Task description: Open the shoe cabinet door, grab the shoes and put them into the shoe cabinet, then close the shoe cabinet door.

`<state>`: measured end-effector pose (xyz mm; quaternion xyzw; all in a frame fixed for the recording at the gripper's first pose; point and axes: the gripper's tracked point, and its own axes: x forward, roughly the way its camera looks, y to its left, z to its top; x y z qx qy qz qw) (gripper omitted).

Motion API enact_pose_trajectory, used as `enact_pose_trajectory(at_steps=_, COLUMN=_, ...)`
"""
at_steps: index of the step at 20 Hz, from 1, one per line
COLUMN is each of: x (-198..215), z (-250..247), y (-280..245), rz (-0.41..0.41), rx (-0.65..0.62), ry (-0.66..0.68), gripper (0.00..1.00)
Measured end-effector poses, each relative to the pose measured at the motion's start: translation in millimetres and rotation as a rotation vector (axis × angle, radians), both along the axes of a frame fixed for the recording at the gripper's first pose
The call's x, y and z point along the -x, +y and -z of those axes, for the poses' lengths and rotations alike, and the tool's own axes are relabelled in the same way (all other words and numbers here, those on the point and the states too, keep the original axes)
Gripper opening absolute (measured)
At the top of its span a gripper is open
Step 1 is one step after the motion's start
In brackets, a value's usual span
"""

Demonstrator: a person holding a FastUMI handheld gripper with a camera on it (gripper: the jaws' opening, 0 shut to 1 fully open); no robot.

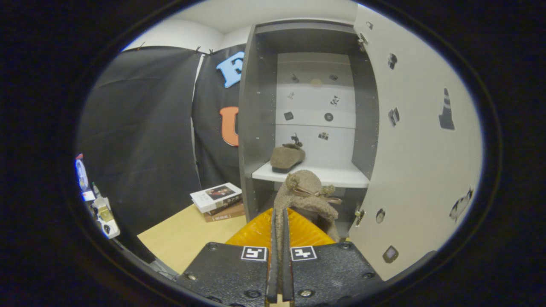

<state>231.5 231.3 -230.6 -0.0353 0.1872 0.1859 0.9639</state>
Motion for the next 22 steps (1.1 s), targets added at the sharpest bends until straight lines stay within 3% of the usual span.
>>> enact_pose_trajectory(at_steps=7, x=-102.3, z=-35.9, y=2.4, rz=0.082, rx=0.064, ry=-0.022, gripper=0.07)
enact_pose_trajectory(at_steps=16, x=-268.2, z=6.2, y=-10.7, rz=0.096, rx=0.288, ry=0.000, gripper=0.07)
enact_pose_trajectory(at_steps=22, x=-318.5, z=22.9, y=-20.0, rz=0.103, rx=0.281, ry=-0.001, gripper=0.08)
